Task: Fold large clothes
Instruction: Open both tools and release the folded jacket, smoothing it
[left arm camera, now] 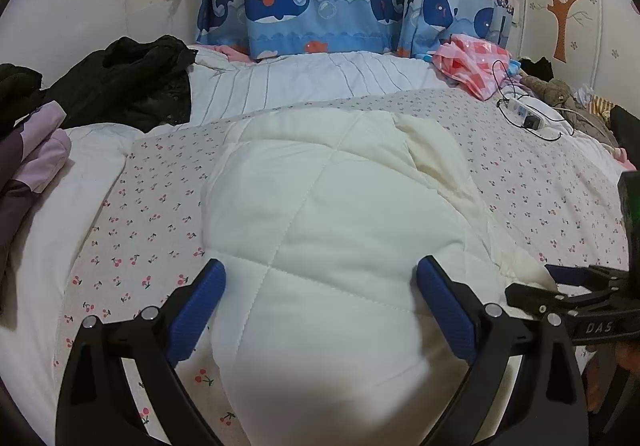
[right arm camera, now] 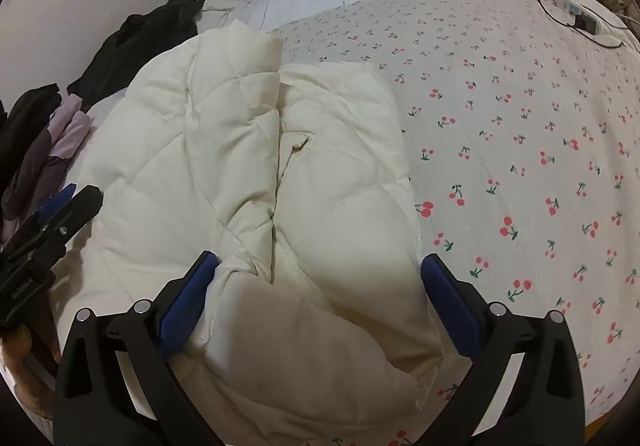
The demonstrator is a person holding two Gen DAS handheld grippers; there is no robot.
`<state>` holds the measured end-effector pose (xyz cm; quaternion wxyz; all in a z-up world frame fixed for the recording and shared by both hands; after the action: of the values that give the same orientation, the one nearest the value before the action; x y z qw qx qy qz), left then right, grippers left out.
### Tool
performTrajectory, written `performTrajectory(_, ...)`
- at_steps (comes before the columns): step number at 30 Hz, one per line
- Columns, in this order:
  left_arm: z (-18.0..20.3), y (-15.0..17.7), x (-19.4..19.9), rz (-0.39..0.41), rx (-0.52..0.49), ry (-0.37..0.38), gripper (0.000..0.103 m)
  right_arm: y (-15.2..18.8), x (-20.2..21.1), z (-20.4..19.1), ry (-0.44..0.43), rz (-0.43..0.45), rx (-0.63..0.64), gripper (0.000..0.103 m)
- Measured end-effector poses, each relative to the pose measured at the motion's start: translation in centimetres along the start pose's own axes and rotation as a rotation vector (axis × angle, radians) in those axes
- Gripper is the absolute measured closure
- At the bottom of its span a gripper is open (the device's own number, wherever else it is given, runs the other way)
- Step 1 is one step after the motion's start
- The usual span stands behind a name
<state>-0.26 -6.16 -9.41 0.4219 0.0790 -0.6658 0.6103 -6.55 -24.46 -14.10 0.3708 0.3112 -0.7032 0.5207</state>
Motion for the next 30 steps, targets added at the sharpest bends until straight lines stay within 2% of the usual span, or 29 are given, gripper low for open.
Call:
performTrajectory(4,-0.3,-0.1,0.0,0.005,0.010,-0.006,0.010,-1.9,1.9,-0.3,0.015,0.069,0.022,0.006)
performTrajectory(10,-0.4,-0.1,0.0,0.009,0.005,-0.011,0.010,-7.9,4.2,-2.0,0.003,0.196,0.046,0.006)
performTrajectory(13,-0.2,-0.1,0.0,0.012,-0.006,-0.021,0.010,-10.0,4.2,-3.2,0.012,0.239,0.078,0.006)
performTrajectory(15,-0.2,-0.1,0.1,0.014,-0.011,-0.025,0.009,-10.7,2.1,-3.6,0.057,0.232,0.094,0.006)
performTrajectory(17,-0.2,-0.1,0.0,0.013,-0.009,-0.022,0.009,-10.0,-1.7,-3.1,0.142,0.168,0.132,0.006)
performTrajectory(18,0.0,0.0,-0.2,0.005,-0.002,0.000,0.008,-8.9,-4.5,-3.2,0.111,0.100,0.141,0.006)
performTrajectory(19,0.1,0.1,-0.4,-0.011,0.005,0.012,0.008,-8.5,-5.8,-2.6,0.066,0.058,0.093,0.006)
performTrajectory(21,0.2,0.4,-0.5,-0.020,0.007,0.006,0.008,-9.0,-5.2,-2.2,0.063,0.044,0.081,0.006)
performTrajectory(23,0.0,0.3,-0.2,-0.014,0.008,-0.006,0.007,-9.4,-3.0,-2.4,0.090,0.077,0.111,0.006)
performTrajectory(24,-0.2,0.3,0.0,-0.012,0.009,-0.014,0.007,-9.2,-1.8,-2.7,0.077,0.087,0.121,0.006)
performTrajectory(26,-0.4,0.3,0.5,-0.010,0.022,-0.025,0.007,-7.9,1.5,-3.2,0.036,0.142,0.144,0.006)
performTrajectory(28,-0.5,0.4,1.0,-0.014,0.036,-0.027,0.007,-5.5,3.2,-3.4,0.036,0.175,0.175,0.006)
performTrajectory(30,-0.1,0.6,1.6,-0.013,0.032,-0.038,0.007,-3.0,1.6,-2.9,0.073,0.102,0.208,0.006)
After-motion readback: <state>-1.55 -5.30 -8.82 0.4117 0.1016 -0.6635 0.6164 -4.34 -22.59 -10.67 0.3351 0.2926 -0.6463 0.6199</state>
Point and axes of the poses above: each gripper's, at about its wrist camera, not at the fingertips, and x roughly against the way its jaws point, z to its right, y to its underside, the point moved 9 cm from there along -x, roughly the way its jaws point, and after that the axes turned 10 degrees about y, right-handed, at the moved point
